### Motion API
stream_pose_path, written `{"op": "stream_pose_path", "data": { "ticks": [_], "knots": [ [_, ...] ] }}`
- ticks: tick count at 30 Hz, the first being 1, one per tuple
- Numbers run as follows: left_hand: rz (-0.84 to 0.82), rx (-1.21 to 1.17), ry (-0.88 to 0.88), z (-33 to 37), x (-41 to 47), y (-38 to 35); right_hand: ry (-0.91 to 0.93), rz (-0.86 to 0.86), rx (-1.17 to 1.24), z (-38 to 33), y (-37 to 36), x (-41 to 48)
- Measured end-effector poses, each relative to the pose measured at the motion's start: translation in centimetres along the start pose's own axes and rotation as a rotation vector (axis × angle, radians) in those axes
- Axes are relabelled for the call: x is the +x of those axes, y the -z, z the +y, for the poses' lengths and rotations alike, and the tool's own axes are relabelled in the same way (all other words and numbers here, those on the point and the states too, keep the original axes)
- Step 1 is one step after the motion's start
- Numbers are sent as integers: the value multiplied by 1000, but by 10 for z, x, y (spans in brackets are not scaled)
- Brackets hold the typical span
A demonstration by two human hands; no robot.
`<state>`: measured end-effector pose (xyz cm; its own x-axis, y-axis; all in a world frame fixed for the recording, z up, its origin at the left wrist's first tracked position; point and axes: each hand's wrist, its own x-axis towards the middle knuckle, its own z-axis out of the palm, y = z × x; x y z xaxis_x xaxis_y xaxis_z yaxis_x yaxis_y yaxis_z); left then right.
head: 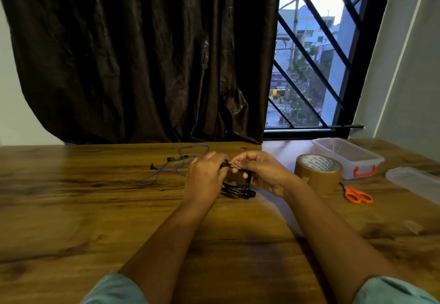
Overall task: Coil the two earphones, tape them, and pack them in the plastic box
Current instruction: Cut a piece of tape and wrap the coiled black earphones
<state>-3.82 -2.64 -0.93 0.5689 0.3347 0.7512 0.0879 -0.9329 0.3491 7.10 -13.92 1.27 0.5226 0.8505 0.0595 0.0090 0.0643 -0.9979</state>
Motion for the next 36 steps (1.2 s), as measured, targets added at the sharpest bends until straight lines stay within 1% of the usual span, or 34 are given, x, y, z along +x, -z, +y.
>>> {"op": "stream_pose_path", "data": {
  "ticks": [5, 10, 13, 15, 17, 21, 24, 26, 31, 36],
  "knots": [
    [-107, -119, 6, -9, 1, 0, -19, -30, -18, 2, 2, 1],
    [-209, -261, 46, -10, 2, 1, 2, -15, -13, 3, 1, 1],
    [-234, -334, 110, -14, 1, -3, 13, -12, 6, 2, 1, 1],
    [-253, -436, 176, -18, 1, -5, 12, -2, 38, 2, 1, 2],
    [-245, -529, 222, -19, 0, -7, 16, -2, 56, 3, 2, 1],
    [-183, -621, 247, -14, 3, -7, 61, -57, 66, 3, 2, 0],
    [-151, -779, 313, -11, 5, -8, 101, -58, 70, 2, 1, -1],
    [-144, -842, 347, -13, 5, -9, 119, -54, 34, 2, 1, -1],
    [-160, -893, 395, -14, 6, -12, 153, 3, -49, 2, 0, -1],
    [-138, -943, 446, -14, 5, -10, 129, 51, 36, 1, -5, -2]
  ]
}}
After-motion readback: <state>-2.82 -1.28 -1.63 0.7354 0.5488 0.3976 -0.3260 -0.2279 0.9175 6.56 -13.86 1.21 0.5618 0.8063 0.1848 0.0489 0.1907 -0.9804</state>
